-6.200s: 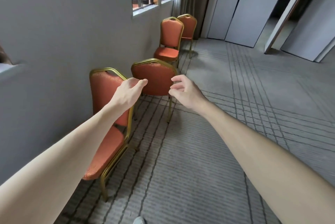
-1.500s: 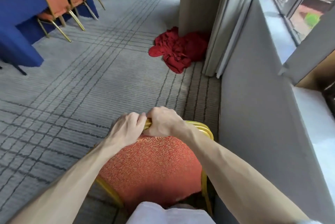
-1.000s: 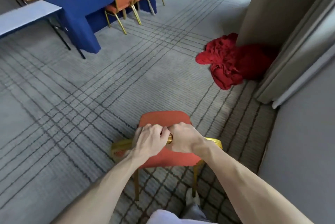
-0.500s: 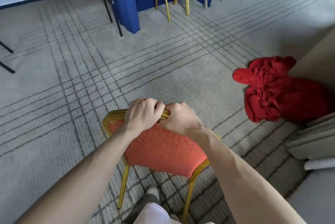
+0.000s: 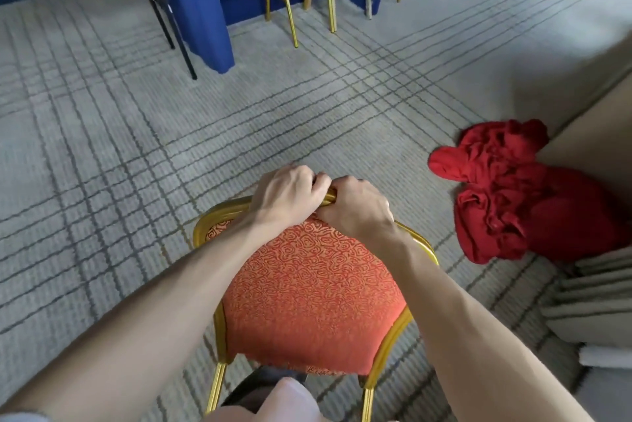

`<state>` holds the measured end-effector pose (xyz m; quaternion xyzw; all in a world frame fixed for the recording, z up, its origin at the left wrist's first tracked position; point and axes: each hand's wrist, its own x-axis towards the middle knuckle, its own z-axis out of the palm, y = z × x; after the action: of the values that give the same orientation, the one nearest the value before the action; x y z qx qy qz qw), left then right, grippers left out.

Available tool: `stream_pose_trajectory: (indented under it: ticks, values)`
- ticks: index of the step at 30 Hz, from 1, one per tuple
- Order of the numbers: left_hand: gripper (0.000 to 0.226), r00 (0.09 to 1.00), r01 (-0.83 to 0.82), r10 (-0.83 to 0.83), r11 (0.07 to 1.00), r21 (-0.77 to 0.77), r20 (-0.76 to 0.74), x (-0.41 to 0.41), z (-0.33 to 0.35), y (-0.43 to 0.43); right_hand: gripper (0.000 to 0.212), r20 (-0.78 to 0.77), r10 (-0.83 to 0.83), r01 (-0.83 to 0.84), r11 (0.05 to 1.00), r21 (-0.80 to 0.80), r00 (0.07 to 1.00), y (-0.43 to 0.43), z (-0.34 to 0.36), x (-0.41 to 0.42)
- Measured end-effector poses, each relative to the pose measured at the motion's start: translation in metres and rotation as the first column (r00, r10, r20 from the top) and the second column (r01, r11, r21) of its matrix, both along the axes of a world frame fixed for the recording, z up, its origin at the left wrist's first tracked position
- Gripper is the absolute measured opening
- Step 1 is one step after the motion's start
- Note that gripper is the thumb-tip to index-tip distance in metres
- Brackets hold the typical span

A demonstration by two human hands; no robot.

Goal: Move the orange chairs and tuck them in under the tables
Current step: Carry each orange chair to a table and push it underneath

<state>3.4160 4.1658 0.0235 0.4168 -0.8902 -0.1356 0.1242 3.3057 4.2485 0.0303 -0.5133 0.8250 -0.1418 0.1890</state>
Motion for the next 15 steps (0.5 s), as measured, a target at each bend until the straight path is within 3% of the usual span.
stream_pose_trajectory:
  ticks: [3,6,11,15]
  values:
    - [0.065,0.989,0.086,-0.088,0.996,0.015,0.117,-0.026,0.0,-0.032,0.037,0.006,0.076,-0.076,0.995,0.059,0.997,-0.03,0.002,-0.028]
    - [0.041,0.987,0.083,-0.101,0.987,0.138,0.124,-0.045,0.01,-0.058,0.03,0.01,0.167,-0.166,0.975,0.148,0.986,-0.06,0.008,-0.049]
    - [0.036,0.995,0.041,-0.053,0.99,0.132,0.089,-0.061,0.046,-0.111,0.029,-0.04,0.228,-0.225,0.972,0.071,0.973,-0.119,0.031,-0.072]
    - [0.041,0.999,-0.011,0.01,0.999,0.04,0.031,-0.079,0.063,-0.152,0.037,-0.133,0.297,-0.298,0.954,0.015,0.946,-0.165,0.047,-0.096]
